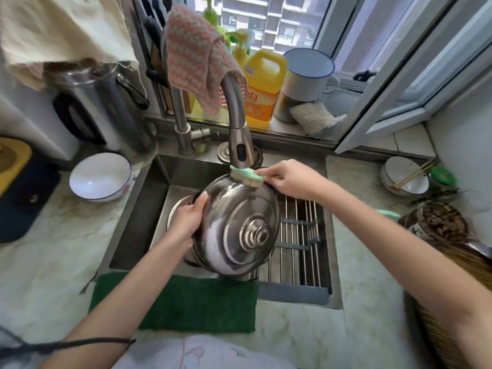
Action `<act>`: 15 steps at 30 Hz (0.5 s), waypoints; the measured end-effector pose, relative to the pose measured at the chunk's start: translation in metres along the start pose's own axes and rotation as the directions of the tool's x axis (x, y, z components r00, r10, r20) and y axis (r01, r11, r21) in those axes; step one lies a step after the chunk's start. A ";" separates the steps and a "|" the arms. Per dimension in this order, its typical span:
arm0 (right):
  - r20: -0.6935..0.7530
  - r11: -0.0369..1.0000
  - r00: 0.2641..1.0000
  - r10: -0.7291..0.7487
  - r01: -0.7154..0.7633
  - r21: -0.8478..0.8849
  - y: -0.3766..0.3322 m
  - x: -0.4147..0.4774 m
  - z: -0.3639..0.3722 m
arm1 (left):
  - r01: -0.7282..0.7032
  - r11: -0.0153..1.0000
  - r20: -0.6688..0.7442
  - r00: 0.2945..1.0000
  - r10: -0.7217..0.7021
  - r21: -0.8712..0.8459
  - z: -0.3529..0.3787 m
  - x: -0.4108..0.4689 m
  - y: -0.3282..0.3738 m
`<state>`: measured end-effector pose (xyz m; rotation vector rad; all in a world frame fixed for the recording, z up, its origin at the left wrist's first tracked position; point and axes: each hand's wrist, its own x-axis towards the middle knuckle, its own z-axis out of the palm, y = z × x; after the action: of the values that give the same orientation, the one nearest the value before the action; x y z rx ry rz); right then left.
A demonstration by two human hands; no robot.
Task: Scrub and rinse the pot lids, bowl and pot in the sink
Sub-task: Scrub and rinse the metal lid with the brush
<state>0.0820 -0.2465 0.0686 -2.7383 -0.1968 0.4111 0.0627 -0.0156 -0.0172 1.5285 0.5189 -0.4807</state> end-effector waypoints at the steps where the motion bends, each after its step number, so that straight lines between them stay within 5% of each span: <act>1: -0.010 0.999 1.000 0.027 -0.027 -0.026 0.007 0.001 -0.009 | -0.019 1.000 0.006 1.000 0.019 0.011 0.007 -0.002 0.001; 7: 0.002 0.995 0.997 -0.071 0.071 -0.070 0.009 -0.013 -0.018 | -0.083 0.993 0.042 0.996 0.080 0.080 0.038 -0.008 0.012; 11: -0.056 0.989 0.994 0.096 -0.102 -0.107 0.027 -0.016 -0.025 | -0.049 0.997 0.057 0.997 0.045 0.062 0.045 -0.007 0.012; 15: -0.001 0.998 0.998 -0.058 0.058 -0.033 0.003 -0.026 -0.011 | -0.070 0.992 0.065 0.996 0.063 0.109 0.055 -0.002 0.012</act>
<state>0.0613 -0.2575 0.0835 -2.7578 -0.2843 0.3929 0.0695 -0.0704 -0.0080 1.6273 0.3977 -0.5102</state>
